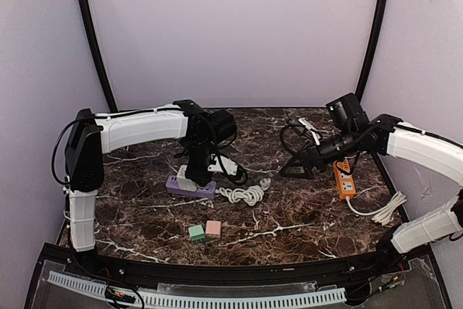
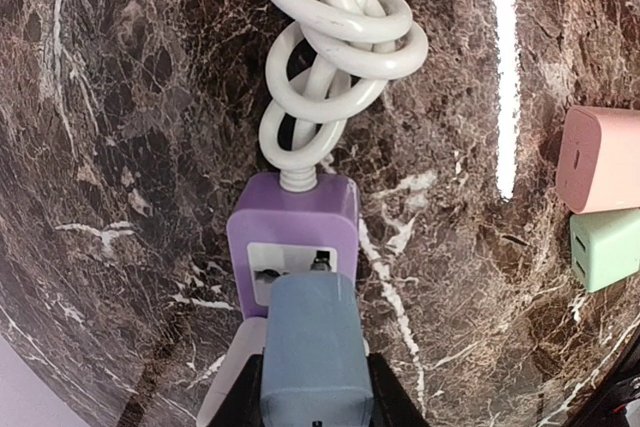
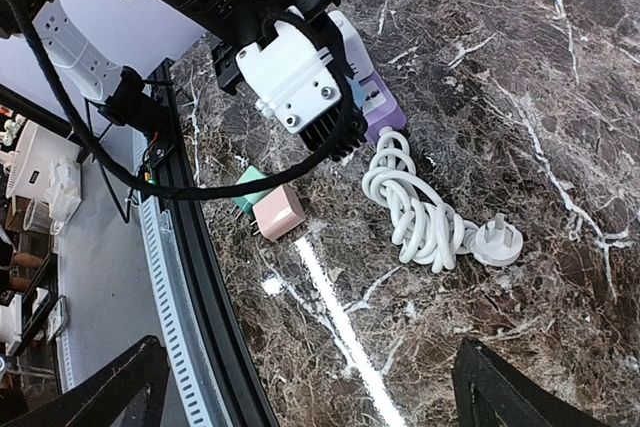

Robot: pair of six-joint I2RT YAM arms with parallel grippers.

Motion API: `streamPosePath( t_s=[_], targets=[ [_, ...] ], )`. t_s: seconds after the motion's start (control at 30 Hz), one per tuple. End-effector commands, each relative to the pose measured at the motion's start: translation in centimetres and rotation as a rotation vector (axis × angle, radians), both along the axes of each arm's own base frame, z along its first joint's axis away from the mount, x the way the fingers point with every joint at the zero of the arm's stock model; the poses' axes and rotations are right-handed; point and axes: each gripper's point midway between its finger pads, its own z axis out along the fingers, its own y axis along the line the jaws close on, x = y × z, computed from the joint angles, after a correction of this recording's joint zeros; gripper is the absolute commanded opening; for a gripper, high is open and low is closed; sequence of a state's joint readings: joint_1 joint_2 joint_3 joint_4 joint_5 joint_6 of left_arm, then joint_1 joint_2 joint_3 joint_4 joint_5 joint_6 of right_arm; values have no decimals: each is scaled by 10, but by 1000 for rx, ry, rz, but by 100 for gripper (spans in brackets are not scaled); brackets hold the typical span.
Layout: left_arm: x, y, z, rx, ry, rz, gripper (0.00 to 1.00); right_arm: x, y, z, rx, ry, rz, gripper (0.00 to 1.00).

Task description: Insert the plug

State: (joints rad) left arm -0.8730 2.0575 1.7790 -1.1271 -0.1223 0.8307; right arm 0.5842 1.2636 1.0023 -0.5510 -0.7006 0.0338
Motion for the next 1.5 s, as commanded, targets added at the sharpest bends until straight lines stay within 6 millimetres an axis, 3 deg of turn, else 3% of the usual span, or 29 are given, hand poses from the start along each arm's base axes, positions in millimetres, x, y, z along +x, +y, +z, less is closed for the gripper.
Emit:
streamPosePath(
  t_s=[0.0,0.43,0.87,1.47],
  targets=[
    [1,6,-8,30,9,-4,1,4,0,6,4,-29,-3,99],
    [1,15,-8,75,2,2,1,4,-1,6,3,-33,-3,99],
    [-8,-2,-13,36,40,48,1,5,-1,4,2,-36,-3,99],
    [-4,-3,-13,46,25,40,1,4,-1,3,7,-40,-7,99]
  ],
)
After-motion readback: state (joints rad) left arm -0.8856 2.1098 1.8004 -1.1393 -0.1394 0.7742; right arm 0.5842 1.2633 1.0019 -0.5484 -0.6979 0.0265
